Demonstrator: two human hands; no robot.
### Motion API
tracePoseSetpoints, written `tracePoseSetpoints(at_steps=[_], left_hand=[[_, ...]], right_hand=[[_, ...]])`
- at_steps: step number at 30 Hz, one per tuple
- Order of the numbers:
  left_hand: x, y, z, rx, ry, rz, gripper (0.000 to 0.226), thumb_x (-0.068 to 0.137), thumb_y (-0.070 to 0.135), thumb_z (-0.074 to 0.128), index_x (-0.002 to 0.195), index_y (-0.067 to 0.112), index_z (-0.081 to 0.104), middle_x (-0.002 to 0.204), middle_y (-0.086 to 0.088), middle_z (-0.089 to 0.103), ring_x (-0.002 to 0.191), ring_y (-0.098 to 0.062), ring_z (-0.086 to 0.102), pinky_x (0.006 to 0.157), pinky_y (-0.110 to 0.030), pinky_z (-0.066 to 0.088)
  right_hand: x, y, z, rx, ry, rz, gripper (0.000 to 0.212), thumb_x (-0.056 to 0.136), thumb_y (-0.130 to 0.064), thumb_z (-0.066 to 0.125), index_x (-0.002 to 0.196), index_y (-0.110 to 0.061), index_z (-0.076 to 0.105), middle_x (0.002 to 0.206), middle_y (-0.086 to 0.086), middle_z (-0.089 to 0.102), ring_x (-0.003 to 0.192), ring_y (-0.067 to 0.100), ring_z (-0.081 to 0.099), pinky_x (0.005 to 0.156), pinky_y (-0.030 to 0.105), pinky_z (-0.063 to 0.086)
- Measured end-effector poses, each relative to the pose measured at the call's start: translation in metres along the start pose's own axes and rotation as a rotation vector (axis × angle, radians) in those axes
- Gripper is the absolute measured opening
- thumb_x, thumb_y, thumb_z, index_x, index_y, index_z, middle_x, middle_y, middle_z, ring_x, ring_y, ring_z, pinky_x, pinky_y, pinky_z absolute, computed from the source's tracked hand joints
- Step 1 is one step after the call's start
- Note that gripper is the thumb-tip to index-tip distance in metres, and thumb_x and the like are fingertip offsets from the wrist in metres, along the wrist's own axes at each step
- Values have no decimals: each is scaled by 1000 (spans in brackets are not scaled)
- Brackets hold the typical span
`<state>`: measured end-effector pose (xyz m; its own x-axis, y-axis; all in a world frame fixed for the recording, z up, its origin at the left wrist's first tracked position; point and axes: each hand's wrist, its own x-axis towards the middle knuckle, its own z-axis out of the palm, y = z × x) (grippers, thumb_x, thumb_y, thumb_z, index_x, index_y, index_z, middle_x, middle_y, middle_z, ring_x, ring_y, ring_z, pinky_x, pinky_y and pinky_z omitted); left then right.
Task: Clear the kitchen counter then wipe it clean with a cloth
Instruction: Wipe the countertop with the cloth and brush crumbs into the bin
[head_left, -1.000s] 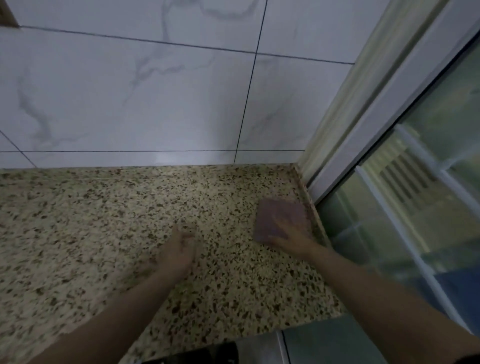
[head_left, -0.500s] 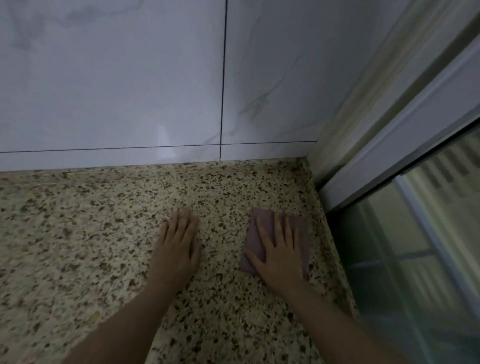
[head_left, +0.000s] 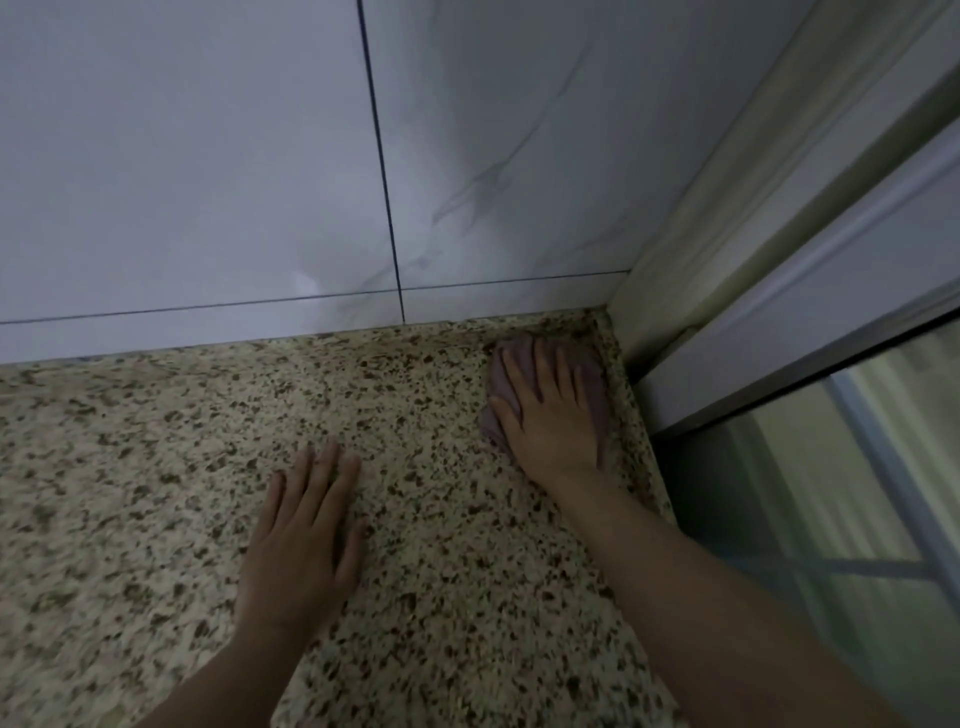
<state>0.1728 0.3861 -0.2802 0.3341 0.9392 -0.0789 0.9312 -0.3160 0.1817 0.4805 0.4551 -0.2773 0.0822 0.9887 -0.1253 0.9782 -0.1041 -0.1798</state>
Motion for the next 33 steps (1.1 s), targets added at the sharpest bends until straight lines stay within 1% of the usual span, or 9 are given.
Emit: tracePoseSetpoints(at_steps=[3,7,10,14,17,23,25,27,33], left_hand=[[-2,0,-2,2,-13,0,64,99,46,21,159,23,13,167,1,6,155,-21,1,124,-48,11],[-2,4,-5,-6,-18,-8,64,99,43,22,158,20,15,167,-1,7,155,-22,1,123,-49,12],[-2,5,-6,-30,-17,-4,63,99,41,23,158,20,15,167,-1,7,155,-22,0,123,-49,12],[-1,5,-5,-14,-16,-3,63,101,40,23,159,23,9,167,0,4,154,-21,-2,124,-49,10],[-1,4,-5,-13,-20,-8,62,102,40,23,159,23,8,167,0,3,154,-19,-5,124,-48,9],[-3,3,-2,-3,-23,-24,61,102,42,21,159,25,6,167,1,1,154,-16,-9,125,-47,7],[-5,3,-2,7,-27,-21,62,101,42,20,159,26,4,167,1,0,154,-17,-9,125,-47,7],[-5,2,-2,-2,-25,-18,62,102,43,18,159,26,4,167,1,0,154,-18,-9,125,-47,7],[-5,2,-1,-25,-1,-22,61,102,43,19,159,25,7,167,0,2,154,-17,-7,125,-46,6]], right_hand=[[-28,-7,5,-5,25,-30,59,104,-48,20,157,-33,-1,166,7,-3,153,29,2,124,44,2],[-80,-9,19,-31,18,-43,57,103,-51,19,156,-39,1,166,7,0,153,30,1,124,45,7],[-60,1,12,-49,-7,-53,58,102,-57,14,155,-44,-5,166,6,-2,153,32,0,124,48,6],[-3,21,-1,-110,-4,-91,63,98,-64,16,155,-43,-1,166,8,2,151,36,8,123,50,9],[5,27,-5,-107,-10,-132,56,103,-52,20,156,-41,7,166,8,5,151,34,10,123,46,6],[-128,7,14,-14,-14,-193,51,106,-44,19,156,-41,6,166,10,-3,153,33,-2,124,44,2],[-186,-18,25,-38,-47,-170,55,106,-45,24,157,-36,6,166,11,-8,152,34,-7,124,46,-1],[-220,-40,32,-10,-56,-91,53,106,-47,19,157,-37,7,166,6,-7,153,30,-8,124,44,-1],[-172,-12,11,216,-87,-89,46,107,-45,8,152,-46,-3,166,-6,2,153,18,-8,124,43,3]])
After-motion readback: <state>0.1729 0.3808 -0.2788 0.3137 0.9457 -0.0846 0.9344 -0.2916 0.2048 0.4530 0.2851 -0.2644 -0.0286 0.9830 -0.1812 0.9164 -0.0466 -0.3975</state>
